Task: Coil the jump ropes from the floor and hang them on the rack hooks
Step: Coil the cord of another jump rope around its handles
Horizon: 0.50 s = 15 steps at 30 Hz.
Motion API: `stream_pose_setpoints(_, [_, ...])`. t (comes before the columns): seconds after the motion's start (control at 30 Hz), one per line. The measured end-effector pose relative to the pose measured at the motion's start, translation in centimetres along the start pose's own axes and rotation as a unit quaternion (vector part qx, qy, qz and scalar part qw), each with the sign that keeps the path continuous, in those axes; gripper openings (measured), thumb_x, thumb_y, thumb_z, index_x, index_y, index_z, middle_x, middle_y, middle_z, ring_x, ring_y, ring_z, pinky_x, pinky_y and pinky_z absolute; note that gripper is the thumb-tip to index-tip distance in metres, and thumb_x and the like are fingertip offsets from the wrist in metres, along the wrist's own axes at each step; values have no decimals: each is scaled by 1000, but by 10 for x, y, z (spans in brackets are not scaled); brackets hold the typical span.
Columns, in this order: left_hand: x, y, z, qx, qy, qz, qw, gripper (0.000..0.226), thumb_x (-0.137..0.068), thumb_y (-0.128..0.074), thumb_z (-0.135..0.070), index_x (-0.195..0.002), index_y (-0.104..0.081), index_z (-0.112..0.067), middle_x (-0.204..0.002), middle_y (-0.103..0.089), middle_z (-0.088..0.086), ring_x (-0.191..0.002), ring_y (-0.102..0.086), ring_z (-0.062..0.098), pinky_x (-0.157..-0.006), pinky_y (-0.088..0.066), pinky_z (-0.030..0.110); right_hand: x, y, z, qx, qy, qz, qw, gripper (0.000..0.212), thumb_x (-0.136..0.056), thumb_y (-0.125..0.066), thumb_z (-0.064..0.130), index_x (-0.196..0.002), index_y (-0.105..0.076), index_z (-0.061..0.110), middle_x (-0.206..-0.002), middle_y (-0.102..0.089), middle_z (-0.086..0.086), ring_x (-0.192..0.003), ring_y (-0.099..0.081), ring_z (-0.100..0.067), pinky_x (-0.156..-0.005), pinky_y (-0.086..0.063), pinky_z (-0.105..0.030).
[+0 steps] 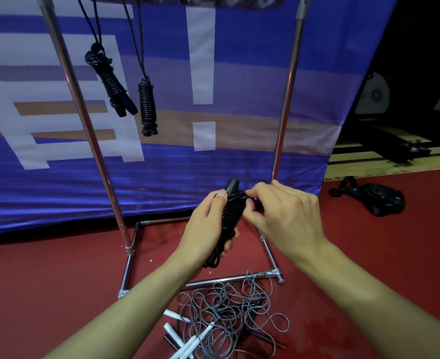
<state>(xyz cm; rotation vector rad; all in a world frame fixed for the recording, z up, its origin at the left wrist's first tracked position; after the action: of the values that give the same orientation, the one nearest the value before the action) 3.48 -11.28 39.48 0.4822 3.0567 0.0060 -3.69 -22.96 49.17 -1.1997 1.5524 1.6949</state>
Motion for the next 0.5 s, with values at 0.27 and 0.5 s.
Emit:
stream_pose_setpoints(0.27, [-11, 20, -5, 52, 3, -38, 998, 29, -111, -29, -44, -119, -51, -27, -67, -57, 11, -43, -43, 18, -45, -33, 24, -3, 5, -8, -141, -72, 79, 984, 10, -79, -63, 27, -85, -61, 20, -71, -65, 10, -61, -63, -12, -54, -51, -36])
stream_pose_setpoints(0.5, [-3, 22, -17, 77, 17, 49, 996, 28, -109, -33, -49, -130, -50, -41, -68, -54, 11, -41, -34, 16, -40, -30, 20, 15, -17, -26, -317, -151, 163, 922, 12, -78, -67, 15, -81, -56, 17, -76, -72, 8, -65, -67, -12, -63, -53, -37])
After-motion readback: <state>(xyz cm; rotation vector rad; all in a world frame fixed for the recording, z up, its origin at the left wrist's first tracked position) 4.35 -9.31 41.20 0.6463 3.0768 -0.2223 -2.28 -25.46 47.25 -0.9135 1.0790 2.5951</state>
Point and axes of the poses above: each hand's wrist, its own x-axis away from the middle knuckle, its own y-axis out of the back of the hand, z = x × y, the point moved 10 cm from there along -x, towards the middle knuckle
